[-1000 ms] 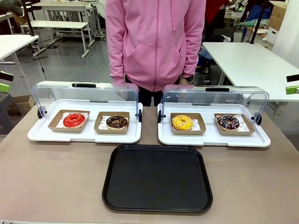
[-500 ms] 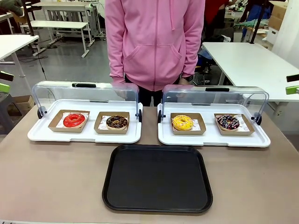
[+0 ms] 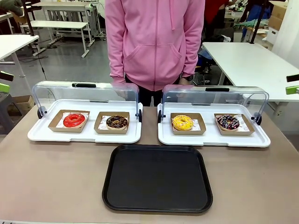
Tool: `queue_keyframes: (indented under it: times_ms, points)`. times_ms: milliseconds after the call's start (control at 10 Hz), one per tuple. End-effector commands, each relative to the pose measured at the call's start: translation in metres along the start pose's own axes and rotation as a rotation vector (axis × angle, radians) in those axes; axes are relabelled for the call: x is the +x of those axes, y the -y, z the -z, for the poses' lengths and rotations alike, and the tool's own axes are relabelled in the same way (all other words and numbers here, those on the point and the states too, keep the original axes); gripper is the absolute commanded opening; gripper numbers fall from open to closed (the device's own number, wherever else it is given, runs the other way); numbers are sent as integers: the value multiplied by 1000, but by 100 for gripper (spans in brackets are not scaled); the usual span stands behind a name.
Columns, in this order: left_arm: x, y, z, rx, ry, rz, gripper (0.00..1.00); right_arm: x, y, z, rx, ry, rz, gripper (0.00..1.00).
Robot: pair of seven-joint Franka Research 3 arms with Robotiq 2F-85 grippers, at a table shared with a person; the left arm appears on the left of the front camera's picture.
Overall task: Move the first donut from the left to the tray.
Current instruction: Pick up the Paper togo box containing the Donut indicated by the person and place it on the Handle tray.
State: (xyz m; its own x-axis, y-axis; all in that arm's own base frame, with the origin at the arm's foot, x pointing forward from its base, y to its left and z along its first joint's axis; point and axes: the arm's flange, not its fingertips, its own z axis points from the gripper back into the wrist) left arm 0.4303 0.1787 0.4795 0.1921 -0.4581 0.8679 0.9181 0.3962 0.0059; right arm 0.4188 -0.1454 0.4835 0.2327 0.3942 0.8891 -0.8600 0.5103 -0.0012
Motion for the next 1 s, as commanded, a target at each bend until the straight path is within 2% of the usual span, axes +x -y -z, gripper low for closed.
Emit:
queue_keyframes:
  times_ms: [0, 900]
  points:
    - [1, 1, 0, -2, 21, 10, 100, 1, 1, 2, -6, 28, -11, 100]
    - [1, 1, 0, -2, 21, 10, 100, 1, 1, 2, -6, 28, -11, 100]
